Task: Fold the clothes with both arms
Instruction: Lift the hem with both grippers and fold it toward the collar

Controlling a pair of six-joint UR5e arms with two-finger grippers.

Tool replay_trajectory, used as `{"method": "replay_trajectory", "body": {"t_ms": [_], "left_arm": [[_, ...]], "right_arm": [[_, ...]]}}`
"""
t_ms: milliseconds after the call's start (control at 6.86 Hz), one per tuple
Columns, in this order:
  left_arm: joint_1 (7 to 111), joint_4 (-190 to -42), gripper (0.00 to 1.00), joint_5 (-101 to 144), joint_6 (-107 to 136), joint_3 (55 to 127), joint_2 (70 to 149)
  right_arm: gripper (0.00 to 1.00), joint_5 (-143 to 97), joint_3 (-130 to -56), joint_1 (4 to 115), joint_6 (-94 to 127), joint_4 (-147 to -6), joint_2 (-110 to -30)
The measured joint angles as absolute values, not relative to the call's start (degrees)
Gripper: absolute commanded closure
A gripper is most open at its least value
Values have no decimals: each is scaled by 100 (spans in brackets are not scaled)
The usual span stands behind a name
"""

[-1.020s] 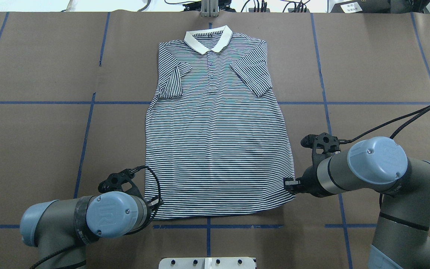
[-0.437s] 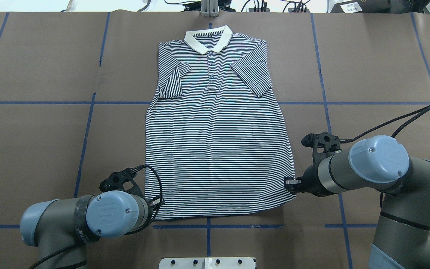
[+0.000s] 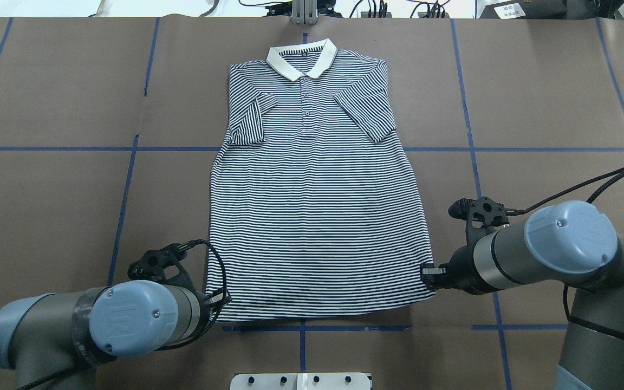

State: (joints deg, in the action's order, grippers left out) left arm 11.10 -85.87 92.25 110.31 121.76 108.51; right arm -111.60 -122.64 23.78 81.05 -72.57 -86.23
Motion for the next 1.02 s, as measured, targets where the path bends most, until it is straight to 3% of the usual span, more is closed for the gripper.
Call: {"method": "replay_trajectory", "body": {"t_ms": [583, 874, 1020], "left_arm": [[437, -7766, 100, 9244, 11211, 13439, 10614], [215, -7612, 100, 9242, 11294, 13728, 10609], [438, -7614, 100, 9251, 11029, 13658, 10689]], "right_arm": [[100, -11340, -13272, 1819, 8343, -7255, -9622], [100, -11368, -13210, 1766, 8321, -7253, -9526], [100, -11355, -12871, 1957, 8285, -7257, -9072]]}}
